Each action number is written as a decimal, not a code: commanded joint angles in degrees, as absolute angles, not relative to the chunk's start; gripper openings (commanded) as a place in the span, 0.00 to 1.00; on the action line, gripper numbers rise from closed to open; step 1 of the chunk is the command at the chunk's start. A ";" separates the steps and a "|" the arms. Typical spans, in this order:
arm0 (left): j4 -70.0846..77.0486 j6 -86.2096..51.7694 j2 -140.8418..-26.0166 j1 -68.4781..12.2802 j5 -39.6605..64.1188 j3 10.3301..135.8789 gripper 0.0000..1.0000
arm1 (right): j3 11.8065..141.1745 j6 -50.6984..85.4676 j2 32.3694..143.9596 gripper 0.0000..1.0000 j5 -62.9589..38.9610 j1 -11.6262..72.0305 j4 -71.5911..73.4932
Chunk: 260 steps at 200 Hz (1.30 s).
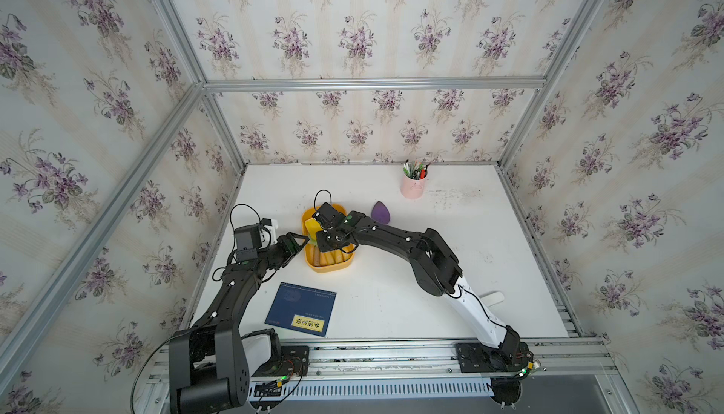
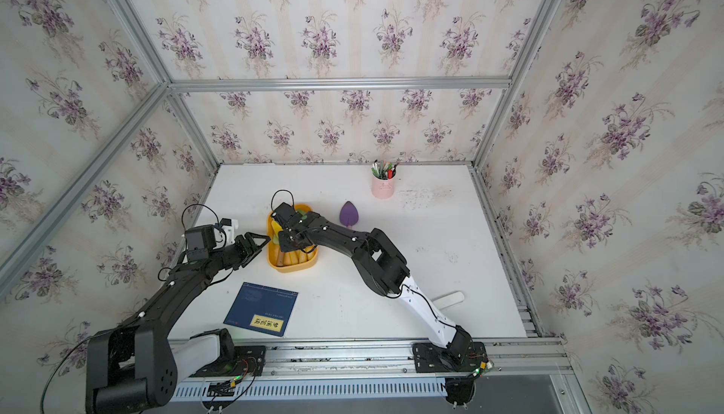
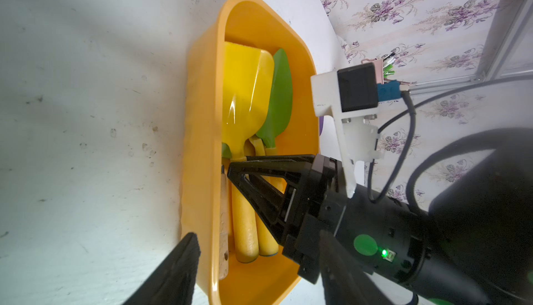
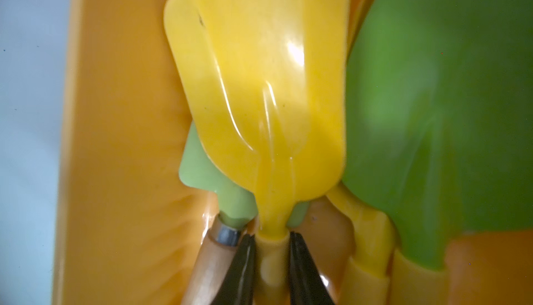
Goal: Take the shovel out of the storage box
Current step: Pick up the shovel from the storage box, then place the shovel at the center of the board.
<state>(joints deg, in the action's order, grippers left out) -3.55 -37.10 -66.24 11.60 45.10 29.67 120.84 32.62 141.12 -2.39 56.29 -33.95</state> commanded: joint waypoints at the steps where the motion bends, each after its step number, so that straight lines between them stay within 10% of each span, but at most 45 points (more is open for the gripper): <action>1: -1.40 -38.23 -66.10 11.37 46.58 30.47 0.66 | 120.57 32.78 138.87 0.13 -1.15 56.42 -33.71; 92: 6.52 -49.08 -62.12 3.05 42.51 32.56 0.99 | 105.99 32.34 122.69 0.07 -1.36 51.42 -29.10; 176: 21.05 -56.43 -77.91 -20.01 31.03 41.22 0.98 | 77.56 30.61 100.07 0.06 -1.29 37.16 -29.55; 260: 24.66 -56.68 -95.59 -28.57 29.24 51.31 0.98 | 73.04 27.20 105.11 0.06 -5.15 27.81 -29.20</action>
<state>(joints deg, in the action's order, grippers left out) 22.00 -56.58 -93.54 -27.70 30.48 50.00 72.99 28.29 103.00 -4.03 29.78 -30.11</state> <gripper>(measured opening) 0.978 0.216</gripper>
